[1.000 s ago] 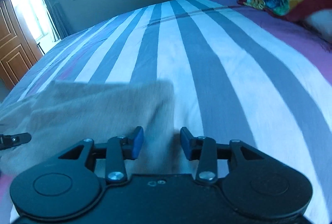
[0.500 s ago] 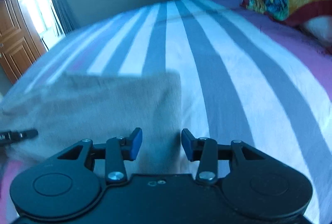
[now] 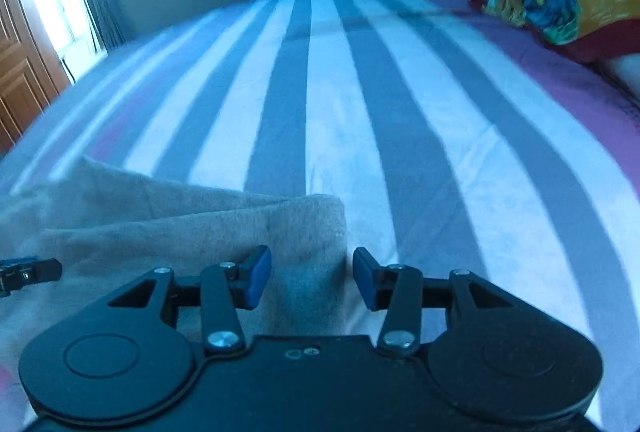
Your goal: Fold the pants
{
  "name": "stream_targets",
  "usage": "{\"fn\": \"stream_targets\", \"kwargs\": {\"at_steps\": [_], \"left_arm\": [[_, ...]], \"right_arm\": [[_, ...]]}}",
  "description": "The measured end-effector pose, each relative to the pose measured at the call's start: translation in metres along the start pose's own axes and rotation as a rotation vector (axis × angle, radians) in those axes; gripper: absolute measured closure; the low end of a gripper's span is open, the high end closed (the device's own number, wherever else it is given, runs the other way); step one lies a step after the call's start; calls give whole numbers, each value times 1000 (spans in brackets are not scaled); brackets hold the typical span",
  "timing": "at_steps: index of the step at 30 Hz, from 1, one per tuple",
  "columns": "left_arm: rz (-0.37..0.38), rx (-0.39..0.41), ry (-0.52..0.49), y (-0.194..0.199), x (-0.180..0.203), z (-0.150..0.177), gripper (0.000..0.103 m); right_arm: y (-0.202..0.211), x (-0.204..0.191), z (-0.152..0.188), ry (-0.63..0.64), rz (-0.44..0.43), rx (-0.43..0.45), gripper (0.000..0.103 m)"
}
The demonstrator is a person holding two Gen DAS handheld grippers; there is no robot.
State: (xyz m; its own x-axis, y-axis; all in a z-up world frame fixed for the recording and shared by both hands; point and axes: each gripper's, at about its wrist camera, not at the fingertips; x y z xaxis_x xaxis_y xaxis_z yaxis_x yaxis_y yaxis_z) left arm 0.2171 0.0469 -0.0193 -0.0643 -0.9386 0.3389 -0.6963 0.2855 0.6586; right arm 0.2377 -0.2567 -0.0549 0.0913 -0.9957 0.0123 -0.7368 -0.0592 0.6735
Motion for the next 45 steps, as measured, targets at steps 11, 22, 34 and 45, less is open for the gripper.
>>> {"fn": "stream_targets", "kwargs": {"at_steps": [11,22,34,45], "left_arm": [[-21,13,11,30,-6,45,55],[-56,34,8,39,-2,62,54],[-19,75,75,59,-16,53,53],[-14,394,772,139,-237,85,16]], "right_arm": [[56,-21,51,0,20,36,56],[54,-39,69,135,57,-13,55],[61,-28,74,41,49,8,55],[64,-19,80,-11,44,27,45]]}}
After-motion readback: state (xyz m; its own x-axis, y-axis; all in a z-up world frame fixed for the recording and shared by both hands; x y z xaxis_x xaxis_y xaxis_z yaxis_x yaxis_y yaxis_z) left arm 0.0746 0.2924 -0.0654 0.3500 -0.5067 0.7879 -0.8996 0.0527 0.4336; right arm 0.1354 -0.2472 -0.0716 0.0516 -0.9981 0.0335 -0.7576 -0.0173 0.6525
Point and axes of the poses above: each gripper's, at about its wrist camera, not at the fingertips, and y roughly against the way its jaws point, x to its right, z to its underside, and after that the axes turned 9 degrees about y, right-handed
